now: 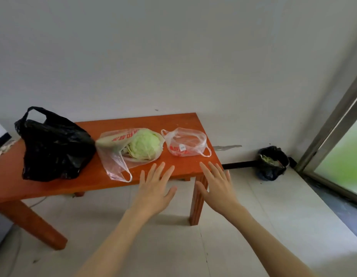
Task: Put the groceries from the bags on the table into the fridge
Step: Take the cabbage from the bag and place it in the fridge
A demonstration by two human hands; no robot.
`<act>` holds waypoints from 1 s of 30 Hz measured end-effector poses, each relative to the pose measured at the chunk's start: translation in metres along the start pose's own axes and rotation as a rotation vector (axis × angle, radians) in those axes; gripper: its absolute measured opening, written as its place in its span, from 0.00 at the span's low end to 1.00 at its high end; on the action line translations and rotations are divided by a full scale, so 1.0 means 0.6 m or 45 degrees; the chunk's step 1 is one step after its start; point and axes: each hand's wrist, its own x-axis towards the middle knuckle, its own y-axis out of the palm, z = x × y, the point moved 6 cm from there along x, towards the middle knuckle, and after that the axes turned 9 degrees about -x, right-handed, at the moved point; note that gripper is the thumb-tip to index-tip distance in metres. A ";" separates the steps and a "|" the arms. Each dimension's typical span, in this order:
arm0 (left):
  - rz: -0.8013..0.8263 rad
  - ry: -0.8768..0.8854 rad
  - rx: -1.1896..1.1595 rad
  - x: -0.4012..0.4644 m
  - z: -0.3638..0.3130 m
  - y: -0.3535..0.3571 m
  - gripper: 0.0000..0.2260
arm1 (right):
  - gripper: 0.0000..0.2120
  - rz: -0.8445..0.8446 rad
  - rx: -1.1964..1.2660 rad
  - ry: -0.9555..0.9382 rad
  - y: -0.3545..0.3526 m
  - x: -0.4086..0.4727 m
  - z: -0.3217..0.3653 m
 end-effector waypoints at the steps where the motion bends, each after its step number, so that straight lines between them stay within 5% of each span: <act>1: -0.031 -0.003 -0.002 0.023 0.016 -0.009 0.27 | 0.29 -0.011 0.008 -0.017 0.002 0.030 0.008; 16: -0.083 -0.228 -0.433 0.262 0.307 0.001 0.18 | 0.15 -0.003 0.492 -0.211 0.096 0.359 0.176; 22: -0.006 -0.307 -0.594 0.373 0.429 0.013 0.21 | 0.21 0.275 0.675 0.168 0.197 0.495 0.205; 30: -0.074 -0.005 -0.219 0.497 0.483 -0.050 0.21 | 0.26 0.191 0.500 0.377 0.213 0.592 0.173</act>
